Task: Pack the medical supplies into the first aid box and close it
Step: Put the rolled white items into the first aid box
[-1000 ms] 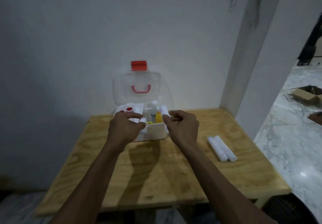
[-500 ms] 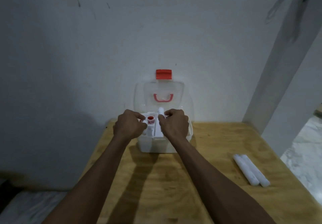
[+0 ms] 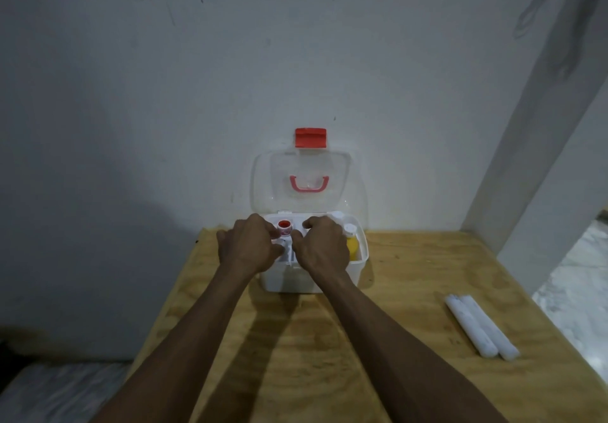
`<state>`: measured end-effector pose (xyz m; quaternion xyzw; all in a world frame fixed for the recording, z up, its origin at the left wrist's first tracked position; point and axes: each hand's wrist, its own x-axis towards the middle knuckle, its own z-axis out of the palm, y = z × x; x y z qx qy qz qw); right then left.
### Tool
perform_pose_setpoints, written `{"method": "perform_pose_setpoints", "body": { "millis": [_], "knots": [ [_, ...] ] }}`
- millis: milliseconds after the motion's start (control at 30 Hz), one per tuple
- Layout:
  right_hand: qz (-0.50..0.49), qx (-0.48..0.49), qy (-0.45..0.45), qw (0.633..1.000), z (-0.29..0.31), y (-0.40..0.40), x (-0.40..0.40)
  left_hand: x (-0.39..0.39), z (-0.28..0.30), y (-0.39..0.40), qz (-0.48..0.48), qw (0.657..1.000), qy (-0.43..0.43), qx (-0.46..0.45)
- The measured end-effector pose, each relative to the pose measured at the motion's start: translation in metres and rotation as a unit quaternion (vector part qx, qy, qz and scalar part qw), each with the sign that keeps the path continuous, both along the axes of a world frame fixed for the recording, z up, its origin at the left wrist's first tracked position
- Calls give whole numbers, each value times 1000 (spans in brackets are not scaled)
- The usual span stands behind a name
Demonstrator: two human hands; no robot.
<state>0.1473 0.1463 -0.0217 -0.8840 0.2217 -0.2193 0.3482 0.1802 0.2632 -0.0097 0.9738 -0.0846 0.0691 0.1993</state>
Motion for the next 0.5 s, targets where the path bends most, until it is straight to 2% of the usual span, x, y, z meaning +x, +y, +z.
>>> {"method": "perform_pose_setpoints", "body": {
  "millis": [500],
  "knots": [
    [-16, -56, 11, 998, -8, 5, 3, 7, -22, 7, 16, 999, -32, -21]
  ]
}}
